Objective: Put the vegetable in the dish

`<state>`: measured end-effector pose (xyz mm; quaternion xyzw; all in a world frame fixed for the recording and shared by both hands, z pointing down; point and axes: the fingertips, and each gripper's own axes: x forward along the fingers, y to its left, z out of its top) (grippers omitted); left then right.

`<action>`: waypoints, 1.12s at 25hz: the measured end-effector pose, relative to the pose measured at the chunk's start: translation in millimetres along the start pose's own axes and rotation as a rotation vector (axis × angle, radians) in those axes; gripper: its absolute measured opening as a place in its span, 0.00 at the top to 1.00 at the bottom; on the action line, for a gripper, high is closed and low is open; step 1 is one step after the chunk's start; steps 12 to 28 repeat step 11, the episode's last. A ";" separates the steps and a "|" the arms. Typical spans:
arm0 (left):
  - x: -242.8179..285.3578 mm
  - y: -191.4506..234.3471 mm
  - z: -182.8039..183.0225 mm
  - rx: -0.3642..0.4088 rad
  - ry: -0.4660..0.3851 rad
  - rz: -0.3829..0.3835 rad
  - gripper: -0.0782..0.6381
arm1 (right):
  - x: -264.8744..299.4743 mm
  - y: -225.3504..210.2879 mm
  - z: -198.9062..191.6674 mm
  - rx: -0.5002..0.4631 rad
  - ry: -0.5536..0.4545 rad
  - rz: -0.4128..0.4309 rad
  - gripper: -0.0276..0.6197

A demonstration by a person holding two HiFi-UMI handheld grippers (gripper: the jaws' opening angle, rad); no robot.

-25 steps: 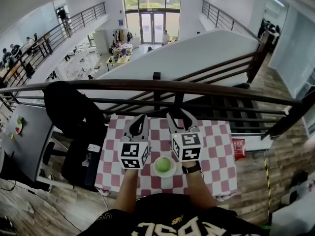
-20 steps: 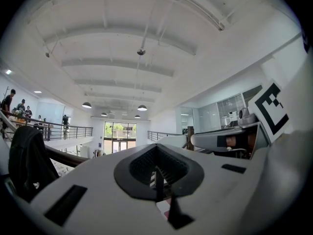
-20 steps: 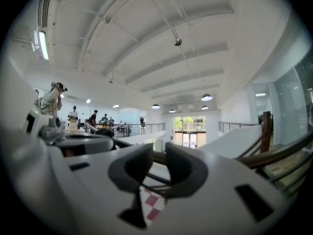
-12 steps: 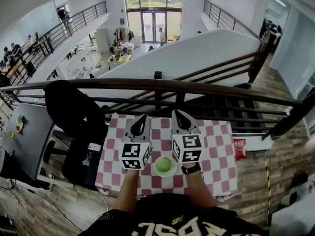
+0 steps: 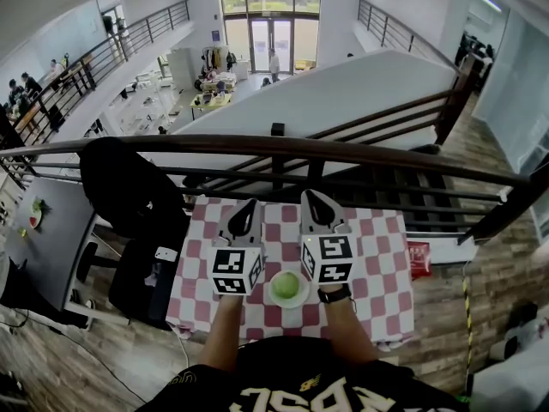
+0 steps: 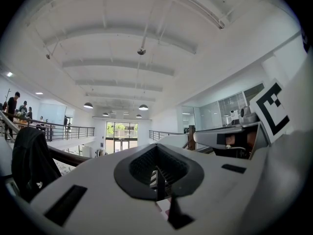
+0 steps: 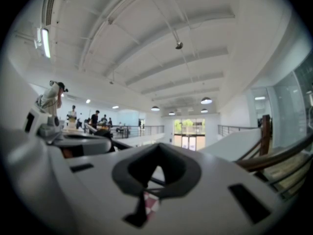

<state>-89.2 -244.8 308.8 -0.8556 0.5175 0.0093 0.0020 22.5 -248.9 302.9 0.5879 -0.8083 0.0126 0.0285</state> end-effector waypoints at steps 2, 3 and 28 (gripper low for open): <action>-1.0 -0.9 -1.7 0.000 0.004 0.002 0.87 | -1.5 -2.1 -0.5 0.003 0.000 -0.003 0.93; -1.5 -1.4 -2.3 0.001 0.006 0.004 0.87 | -2.1 -3.3 -0.9 0.005 0.001 -0.004 0.93; -3.9 -4.1 -13.9 0.004 0.032 0.010 0.87 | -1.6 -6.0 -13.4 0.019 0.023 0.000 0.93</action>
